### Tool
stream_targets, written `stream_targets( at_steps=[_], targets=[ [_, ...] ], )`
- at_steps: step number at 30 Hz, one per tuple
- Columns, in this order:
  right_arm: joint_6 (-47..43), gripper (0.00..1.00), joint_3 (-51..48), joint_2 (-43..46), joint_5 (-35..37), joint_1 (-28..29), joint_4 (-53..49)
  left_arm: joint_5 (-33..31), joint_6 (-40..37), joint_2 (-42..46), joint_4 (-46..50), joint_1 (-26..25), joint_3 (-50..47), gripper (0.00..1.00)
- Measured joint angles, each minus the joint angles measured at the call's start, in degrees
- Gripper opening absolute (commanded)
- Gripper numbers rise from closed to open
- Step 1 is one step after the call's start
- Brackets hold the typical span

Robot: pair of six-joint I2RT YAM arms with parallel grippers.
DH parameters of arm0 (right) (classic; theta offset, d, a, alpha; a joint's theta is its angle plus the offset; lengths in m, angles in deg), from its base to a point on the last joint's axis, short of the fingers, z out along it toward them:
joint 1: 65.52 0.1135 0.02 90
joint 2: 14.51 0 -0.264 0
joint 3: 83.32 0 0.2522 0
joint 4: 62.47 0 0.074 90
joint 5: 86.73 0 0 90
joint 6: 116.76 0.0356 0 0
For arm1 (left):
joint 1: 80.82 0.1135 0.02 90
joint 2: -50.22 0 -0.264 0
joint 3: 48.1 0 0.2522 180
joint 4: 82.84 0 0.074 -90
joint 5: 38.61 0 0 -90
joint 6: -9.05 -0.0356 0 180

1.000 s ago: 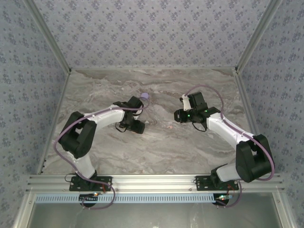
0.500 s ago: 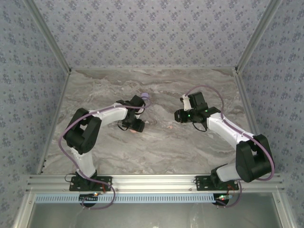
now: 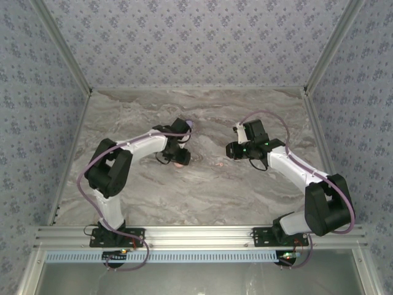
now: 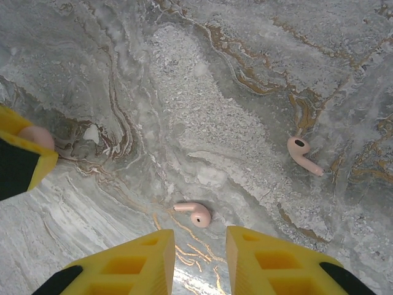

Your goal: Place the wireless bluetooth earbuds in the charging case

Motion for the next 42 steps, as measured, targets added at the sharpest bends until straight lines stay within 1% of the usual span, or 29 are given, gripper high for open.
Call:
stream_targets(
  at_steps=[9,15,19,22,27,30,37,40,42],
  targets=[
    [-0.13,0.29,-1.22,0.00,0.24,-0.44,0.02,0.83,2.80,-11.80,-0.13,-2.75,15.61,0.48],
    [-0.13,0.29,-1.88,0.00,0.28,-0.70,0.02,0.63,4.22,-18.01,1.40,-3.21,23.89,0.48],
    [-0.13,0.30,-1.92,0.00,0.28,-0.76,0.04,0.57,4.85,-20.46,2.23,-3.17,27.56,0.53],
    [-0.13,0.30,-1.92,0.00,0.26,-0.87,0.04,0.59,5.01,-21.09,2.54,-3.17,28.50,0.59],
    [-0.13,0.30,-1.92,-0.02,0.22,-1.14,0.07,1.27,4.85,-21.16,2.32,-3.23,28.63,0.72],
    [-0.13,0.30,-1.92,-0.17,-0.09,-1.14,0.11,1.81,4.59,-20.72,1.66,-3.45,28.24,0.76],
    [-0.09,0.32,-1.75,-2.21,-2.01,-1.05,0.50,2.51,4.15,-15.85,0.46,-2.75,23.82,0.75],
    [-0.11,0.32,-0.68,-4.31,-2.58,-0.39,0.46,3.26,3.85,-12.20,-0.35,-1.53,21.75,0.69],
    [-0.09,0.32,0.92,-6.54,-2.91,0.42,0.46,3.63,3.85,-9.53,-1.14,-0.22,20.37,0.62]
  ],
)
